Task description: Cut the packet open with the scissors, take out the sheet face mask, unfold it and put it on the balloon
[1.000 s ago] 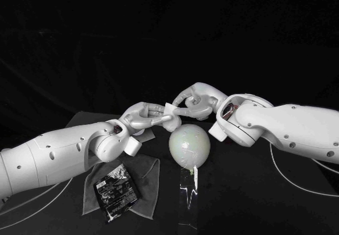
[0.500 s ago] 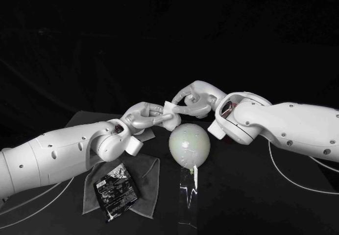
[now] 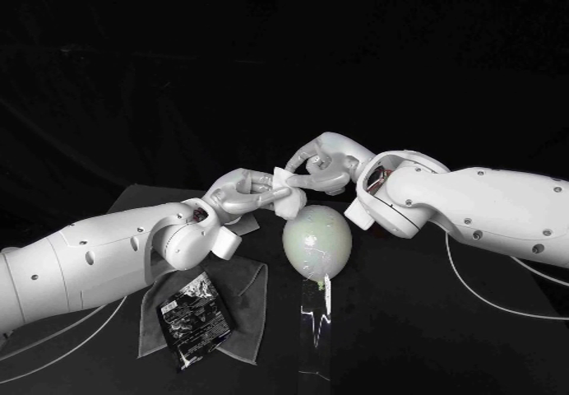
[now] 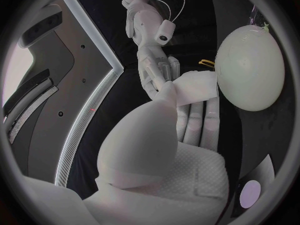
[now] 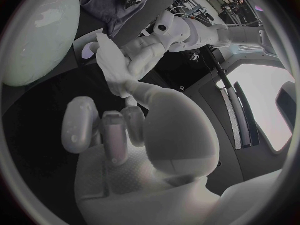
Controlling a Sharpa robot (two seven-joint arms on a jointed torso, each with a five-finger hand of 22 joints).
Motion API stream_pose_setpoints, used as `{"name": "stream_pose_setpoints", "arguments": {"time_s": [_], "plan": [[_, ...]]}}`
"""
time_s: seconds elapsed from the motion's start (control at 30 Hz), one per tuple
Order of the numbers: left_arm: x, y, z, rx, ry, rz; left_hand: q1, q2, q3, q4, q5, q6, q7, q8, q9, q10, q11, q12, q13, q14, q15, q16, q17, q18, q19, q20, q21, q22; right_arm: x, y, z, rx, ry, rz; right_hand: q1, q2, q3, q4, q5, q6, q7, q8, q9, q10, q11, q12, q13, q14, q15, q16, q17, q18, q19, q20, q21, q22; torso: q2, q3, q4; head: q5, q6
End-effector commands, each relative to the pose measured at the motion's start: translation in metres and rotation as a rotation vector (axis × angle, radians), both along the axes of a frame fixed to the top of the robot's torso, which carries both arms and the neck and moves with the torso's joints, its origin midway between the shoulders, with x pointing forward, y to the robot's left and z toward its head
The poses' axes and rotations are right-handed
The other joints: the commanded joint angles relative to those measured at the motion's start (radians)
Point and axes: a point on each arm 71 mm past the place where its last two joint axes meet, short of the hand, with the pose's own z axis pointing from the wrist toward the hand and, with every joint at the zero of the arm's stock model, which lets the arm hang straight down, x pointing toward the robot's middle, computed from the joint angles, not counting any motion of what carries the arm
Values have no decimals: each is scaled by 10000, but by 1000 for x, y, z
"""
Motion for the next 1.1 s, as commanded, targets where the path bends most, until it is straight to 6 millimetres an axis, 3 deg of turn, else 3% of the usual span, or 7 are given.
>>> {"name": "stream_pose_setpoints", "arguments": {"time_s": [0.03, 0.17, 0.23, 0.37, 0.73, 0.9, 1.1], "plan": [[-1, -2, 3, -485, 54, -73, 23, 78, 136, -13, -6, 74, 6, 100, 85, 131, -25, -81, -9, 107, -24, -58, 27, 45, 76, -26, 61, 24, 1, -2, 1, 189, -107, -183, -219, 29, 22, 66, 24, -74, 22, -16, 1043, -129, 66, -280, 515, 846, -63, 8, 1719, 22, -11, 19, -47, 1699, 1, 9, -13, 1, -9], [0, -1, 3, -472, 69, 56, 31, 42, 356, -32, -5, 68, 12, 190, 148, 269, -47, -123, -9, 199, -50, -72, 60, 38, 97, -64, 130, 57, 3, -5, 2, 734, 53, -322, -842, -338, -459, 425, 49, -599, 215, -339, 900, -554, 235, -929, -91, 828, 39, -13, 1650, 58, -120, 65, -281, 1633, -4, 11, -10, 2, -21], [0, 0, 3, -469, 78, 105, 36, 31, 457, -34, -7, 49, 15, 212, 167, 285, -45, -151, -12, 202, -50, -93, 65, 31, 80, -72, 146, 66, 4, -6, 2, 926, 132, -330, -1579, -816, -1078, 908, 43, -1239, 520, -830, 657, -1100, 460, -1657, -746, 785, 262, -58, 1492, 91, -282, 179, -607, 1542, -3, 12, -9, -2, 0], [1, 0, 3, -464, 91, 192, 3, -68, 842, -18, -4, -15, 32, 299, 253, 274, -20, -246, -11, 163, -22, -199, 75, -2, -87, -50, 149, 75, 4, -8, 1, 1164, 304, -292, -1932, -1144, -1755, 1335, 23, -1779, 733, -1338, 398, -1758, 710, -2416, -1394, 656, 489, -169, 1109, 161, -590, 365, -1171, 1390, -3, 10, -12, -11, 27], [3, 4, 2, -485, 170, 557, -149, -248, 1902, -84, -12, -312, 155, 331, 384, 318, 30, -224, 16, 332, -29, -272, 163, 22, -157, -83, 402, 212, 11, -32, -2, 1975, 737, -1044, -1373, -862, -2590, 1960, 32, -1857, 888, -1813, 132, -2101, 872, -2575, -1602, 524, 659, -234, 868, 286, -849, 644, -1608, 1288, -3, 0, -1, -14, 91], [4, 5, 2, -533, 231, 708, -336, -478, 2649, -342, -5, -425, 122, 269, 414, 757, -74, -73, 48, 704, -170, -100, 329, 8, -71, -253, 898, 492, 11, -49, -9, 2327, 1047, -1535, -1197, -691, -2734, 2106, 35, -1639, 852, -1794, 116, -1874, 841, -2267, -1358, 563, 639, -200, 979, 275, -760, 668, -1451, 1334, 11, 1, 9, 2, 98], [4, 7, 2, -553, 316, 804, -820, -769, 3712, -946, 1, -699, 109, -216, 214, 946, -120, -19, 27, 817, -233, -9, 501, -153, -532, -461, 1894, 1145, 6, -65, -22, 2661, 1490, -2003, -1059, -572, -2894, 2245, 46, -1471, 814, -1792, 89, -1658, 806, -1975, -1123, 601, 610, -170, 1076, 257, -671, 661, -1305, 1377, 4, 2, -22, 26, 120]]}}
